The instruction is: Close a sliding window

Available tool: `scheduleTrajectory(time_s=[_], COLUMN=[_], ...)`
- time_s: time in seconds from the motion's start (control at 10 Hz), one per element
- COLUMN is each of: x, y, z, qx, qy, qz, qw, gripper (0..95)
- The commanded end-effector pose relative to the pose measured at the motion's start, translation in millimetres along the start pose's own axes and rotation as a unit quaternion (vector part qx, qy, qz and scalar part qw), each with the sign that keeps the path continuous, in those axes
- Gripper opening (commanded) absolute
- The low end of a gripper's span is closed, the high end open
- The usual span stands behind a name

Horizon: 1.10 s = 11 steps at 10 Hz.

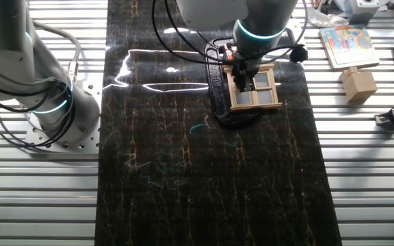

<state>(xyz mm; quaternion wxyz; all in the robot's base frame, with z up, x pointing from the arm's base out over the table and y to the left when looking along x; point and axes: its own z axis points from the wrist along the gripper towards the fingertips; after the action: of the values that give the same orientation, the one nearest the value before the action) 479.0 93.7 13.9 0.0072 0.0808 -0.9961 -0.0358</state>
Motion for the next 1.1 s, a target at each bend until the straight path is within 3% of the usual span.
scheduleTrajectory(time_s=[0.1,0.4,0.7,0.8,1.1], x=[0.2,0.2,-0.6,-3.1,-12.7], y=[-0.7,-3.3,-3.9,-3.2,8.9], z=[-0.5,-1.6,-1.6,-5.8,-27.6], qx=[0.002,0.004,-0.004,-0.012,-0.007], qy=[0.0,0.0,-0.002,-0.001,0.008], qz=[-0.001,-0.003,-0.002,0.001,0.004], qw=[1.0,1.0,1.0,0.9999,0.9999], gripper=[0.0,0.0,0.0,0.0,0.0])
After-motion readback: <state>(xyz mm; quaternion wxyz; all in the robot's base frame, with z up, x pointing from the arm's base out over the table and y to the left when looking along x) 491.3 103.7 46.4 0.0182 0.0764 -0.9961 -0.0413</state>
